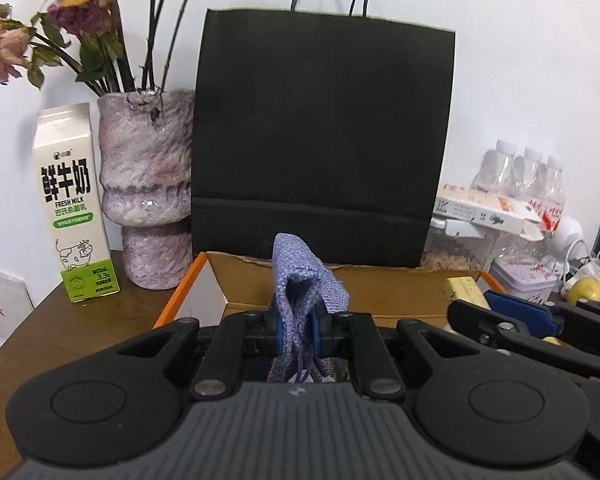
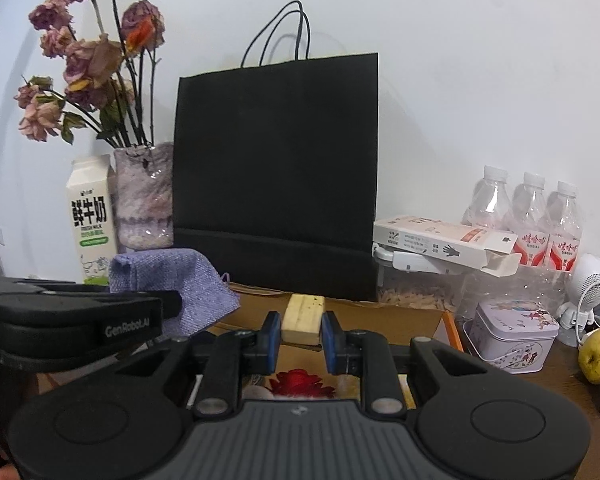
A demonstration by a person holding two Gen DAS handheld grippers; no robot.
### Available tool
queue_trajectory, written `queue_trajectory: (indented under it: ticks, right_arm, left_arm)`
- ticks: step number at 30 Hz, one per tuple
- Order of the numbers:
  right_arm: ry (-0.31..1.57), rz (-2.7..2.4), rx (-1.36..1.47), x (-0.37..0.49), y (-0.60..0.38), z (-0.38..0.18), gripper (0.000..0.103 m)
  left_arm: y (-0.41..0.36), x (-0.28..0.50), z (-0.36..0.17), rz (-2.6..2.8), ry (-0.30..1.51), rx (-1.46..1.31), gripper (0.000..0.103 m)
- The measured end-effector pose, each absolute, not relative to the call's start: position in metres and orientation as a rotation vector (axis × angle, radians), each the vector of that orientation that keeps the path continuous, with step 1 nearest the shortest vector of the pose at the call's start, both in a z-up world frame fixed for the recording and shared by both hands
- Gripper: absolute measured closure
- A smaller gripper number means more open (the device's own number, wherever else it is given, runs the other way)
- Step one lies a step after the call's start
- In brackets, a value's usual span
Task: Organize objects
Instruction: 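Carry the lilac pouch and yellow block with both grippers over the red box, then open both grippers to drop the pouch and block into the box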
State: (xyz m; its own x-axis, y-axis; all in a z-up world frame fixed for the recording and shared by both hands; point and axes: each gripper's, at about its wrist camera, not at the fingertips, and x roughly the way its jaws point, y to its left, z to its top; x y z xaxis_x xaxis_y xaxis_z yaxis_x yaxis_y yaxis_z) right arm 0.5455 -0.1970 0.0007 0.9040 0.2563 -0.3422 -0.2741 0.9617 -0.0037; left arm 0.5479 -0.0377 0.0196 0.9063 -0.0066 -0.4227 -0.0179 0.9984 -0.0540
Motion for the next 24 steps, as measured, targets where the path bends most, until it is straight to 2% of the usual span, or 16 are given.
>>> queue_trajectory:
  ticks: [9, 13, 15, 17, 18, 19, 20, 21, 22, 24]
  right_arm:
    - [0.383, 0.247, -0.074, 0.562, -0.194, -0.007, 0.082]
    - [0.404, 0.245, -0.084, 0.564, -0.194, -0.011, 0.082]
    - [0.403, 0.24, -0.086, 0.563, -0.194, -0.011, 0.082]
    - [0.403, 0.238, -0.084, 0.562, -0.195, -0.01, 0.079]
    - [0.404, 0.233, -0.084, 0.562, -0.195, -0.01, 0.07]
    - [0.406, 0.226, -0.086, 0.562, -0.195, -0.011, 0.056]
    - [0.406, 0.219, -0.087, 0.563, -0.196, -0.011, 0.048]
    - [0.405, 0.21, -0.087, 0.562, -0.196, -0.011, 0.034]
    - [0.403, 0.202, -0.087, 0.562, -0.197, -0.011, 0.028]
    - [0.396, 0.186, -0.084, 0.562, -0.199, -0.009, 0.006]
  left_arm:
    - [-0.032, 0.567, 0.009, 0.014, 0.467, -0.054, 0.087]
    - [-0.031, 0.566, 0.009, 0.023, 0.46, -0.05, 0.069]
    - [-0.031, 0.566, 0.01, 0.03, 0.456, -0.042, 0.064]
    - [-0.03, 0.565, 0.01, 0.029, 0.454, -0.043, 0.052]
    - [-0.029, 0.565, 0.01, 0.031, 0.451, -0.043, 0.048]
    - [-0.029, 0.564, 0.011, 0.034, 0.448, -0.042, 0.037]
    - [-0.028, 0.563, 0.012, 0.039, 0.443, -0.043, 0.02]
    - [-0.027, 0.562, 0.013, 0.046, 0.436, -0.041, 0.012]
    - [-0.027, 0.56, 0.014, 0.056, 0.425, -0.037, 0.0]
    - [-0.026, 0.556, 0.017, 0.064, 0.394, -0.025, 0.0]
